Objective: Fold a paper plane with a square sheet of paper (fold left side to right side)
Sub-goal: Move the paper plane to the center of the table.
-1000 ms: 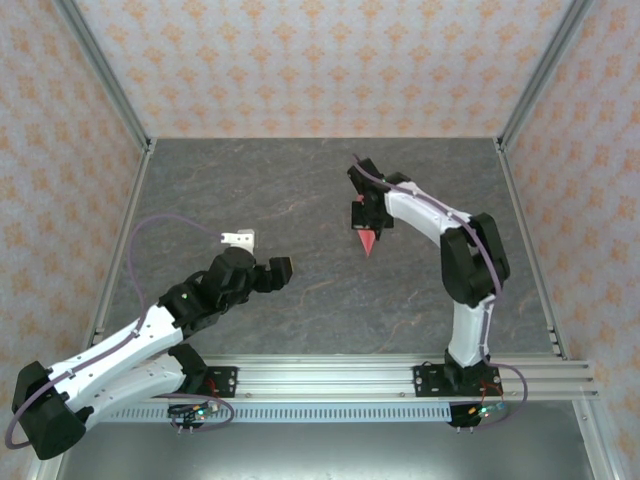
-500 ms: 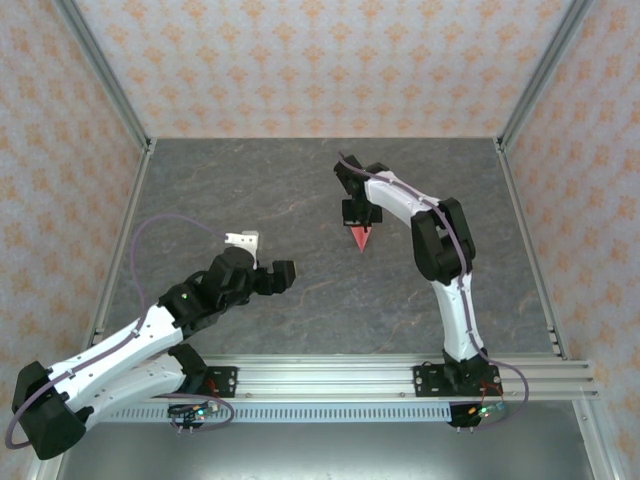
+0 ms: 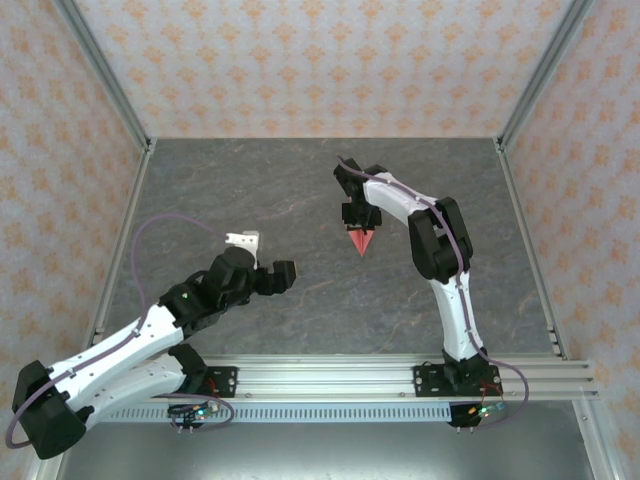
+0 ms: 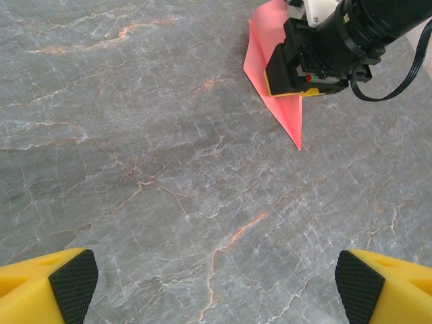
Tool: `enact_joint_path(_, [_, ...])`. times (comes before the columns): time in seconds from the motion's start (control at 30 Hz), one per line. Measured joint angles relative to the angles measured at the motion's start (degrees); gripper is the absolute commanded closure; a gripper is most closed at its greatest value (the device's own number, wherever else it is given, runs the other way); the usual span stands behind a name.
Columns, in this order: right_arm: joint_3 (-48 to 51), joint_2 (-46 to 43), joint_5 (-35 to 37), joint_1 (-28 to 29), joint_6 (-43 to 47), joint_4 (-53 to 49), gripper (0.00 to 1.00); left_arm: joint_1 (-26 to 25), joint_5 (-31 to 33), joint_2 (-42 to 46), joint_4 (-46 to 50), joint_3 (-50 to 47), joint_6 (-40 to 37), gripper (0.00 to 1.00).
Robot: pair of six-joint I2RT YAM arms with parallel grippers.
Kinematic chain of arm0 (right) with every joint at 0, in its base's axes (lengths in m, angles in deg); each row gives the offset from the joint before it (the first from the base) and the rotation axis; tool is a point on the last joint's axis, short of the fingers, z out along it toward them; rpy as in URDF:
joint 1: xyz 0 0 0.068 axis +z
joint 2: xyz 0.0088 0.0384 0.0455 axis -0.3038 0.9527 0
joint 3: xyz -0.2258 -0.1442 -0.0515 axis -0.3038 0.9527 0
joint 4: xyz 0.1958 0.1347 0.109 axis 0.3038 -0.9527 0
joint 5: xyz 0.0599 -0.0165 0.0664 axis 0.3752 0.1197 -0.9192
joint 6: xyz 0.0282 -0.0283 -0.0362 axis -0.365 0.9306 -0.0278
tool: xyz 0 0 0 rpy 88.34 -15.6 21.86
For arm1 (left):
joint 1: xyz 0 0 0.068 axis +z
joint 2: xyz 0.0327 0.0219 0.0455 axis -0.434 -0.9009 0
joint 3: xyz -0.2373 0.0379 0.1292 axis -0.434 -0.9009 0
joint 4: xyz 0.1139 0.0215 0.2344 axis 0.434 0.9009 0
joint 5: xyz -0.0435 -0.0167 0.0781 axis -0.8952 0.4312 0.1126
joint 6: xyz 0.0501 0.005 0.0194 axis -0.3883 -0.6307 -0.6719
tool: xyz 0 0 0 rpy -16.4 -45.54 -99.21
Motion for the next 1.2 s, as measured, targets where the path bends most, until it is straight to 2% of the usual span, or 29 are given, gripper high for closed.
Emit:
enact_joint_path(0.3, [0.00,0.00,-0.22,0.00,0.02,-0.02,0.70,0.00,-0.55,-0.59,0.07,0.00,0.00,0.06])
enact_joint_path(0.6, [0.02,-1.05,1.33,0.28,0.22,-1.05,0.65,0.00,-0.83,-0.59,0.15,0.00,0.00,0.05])
enact_joint_path(0.77, [0.87,-4.00,2.12,0.44,0.20,-1.31,0.58,0.00,0.96,-0.59,1.42,0.31,-0.52,0.03])
enact_joint_path(1.03, [5.14,-11.96,3.54,0.50,0.15,-1.49,0.46,0.00,8.66,-0.59,5.62,3.41,-2.86,0.01])
enact_joint_path(1.2, [11.76,-22.62,6.86,0.55,0.59,-0.07,0.29,3.15,14.40,-0.59,6.84,4.04,-2.58,0.00])
